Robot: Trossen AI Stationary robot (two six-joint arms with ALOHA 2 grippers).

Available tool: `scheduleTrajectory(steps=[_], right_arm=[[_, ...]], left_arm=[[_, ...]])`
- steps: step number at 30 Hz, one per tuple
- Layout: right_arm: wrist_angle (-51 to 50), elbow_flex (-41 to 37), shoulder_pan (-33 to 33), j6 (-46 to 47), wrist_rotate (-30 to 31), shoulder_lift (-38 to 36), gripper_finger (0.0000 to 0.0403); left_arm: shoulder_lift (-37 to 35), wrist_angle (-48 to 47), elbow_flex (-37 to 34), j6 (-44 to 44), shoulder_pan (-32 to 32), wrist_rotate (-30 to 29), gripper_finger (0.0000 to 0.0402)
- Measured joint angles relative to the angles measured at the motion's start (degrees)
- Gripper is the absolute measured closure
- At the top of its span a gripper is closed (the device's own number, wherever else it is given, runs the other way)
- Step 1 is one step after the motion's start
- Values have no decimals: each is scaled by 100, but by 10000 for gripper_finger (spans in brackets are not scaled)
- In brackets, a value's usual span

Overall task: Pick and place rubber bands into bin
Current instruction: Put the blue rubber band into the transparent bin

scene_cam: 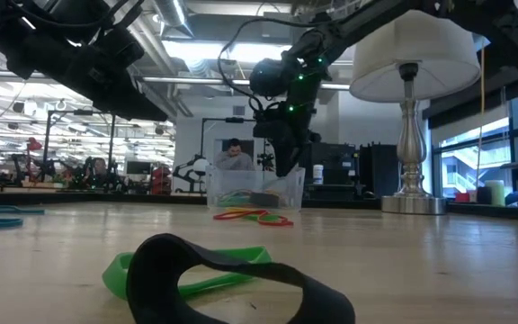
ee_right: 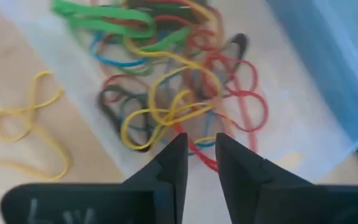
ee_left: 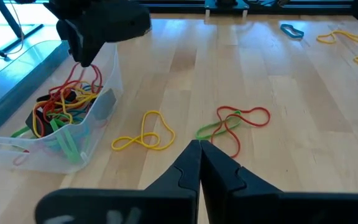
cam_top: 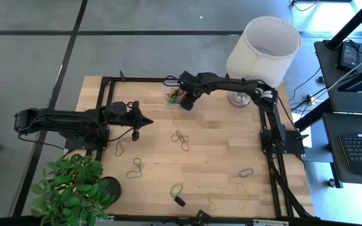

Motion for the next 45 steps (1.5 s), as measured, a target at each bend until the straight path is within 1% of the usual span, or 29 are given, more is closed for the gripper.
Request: scheduleTrajectory(steps=[2,5,7,9,11,14,17,20,22,24,27,28,32,37,45], right_arm=[[-67,-4,30,-109,-218,-89,321],[-72,-62,150,-205,-194,-337,342],[68,-281,245,-231,-176,-628,361],[307,-658,365,-211,-174,-1007,383],[633,-1190,525,-61,-170,-1466,396],[1335,-2247,895,261,-138,-2233,391],[2339,-3458,1409,701,-139,-3016,391],[3378,-4622,2032,1008,-112,-3685,399],[3943,-5302,2445,1221,-84,-4011,399],[4506,-5882,2828,1423,150,-4240,396],[5146,-6548,3263,1678,563,-4391,395],[5293,-6716,3355,1741,610,-4411,395],[5420,-7067,3548,1867,622,-4420,394],[5383,-7107,3543,1862,640,-4422,394],[5380,-7108,3543,1707,635,-4422,394]], left_arm=[[0,-22,0,3,-7,0,400],[9,-44,0,3,-5,0,399],[15,-44,0,-1,-11,0,399],[18,-77,0,-91,-40,10,400],[44,-138,0,-122,-105,14,400],[83,-143,0,128,-197,15,399],[83,-118,0,447,-238,-29,399],[82,-128,2,376,-299,-160,399],[83,-320,50,308,-401,-387,399],[83,-721,203,240,-561,-700,400],[133,-1342,524,20,-846,-1231,399],[187,-1532,644,-74,-950,-1351,399],[509,-2293,1144,-242,-1399,-1569,400],[1098,-3225,1736,-286,-1992,-1825,399],[2076,-4145,2491,-416,-2880,-1645,399]])
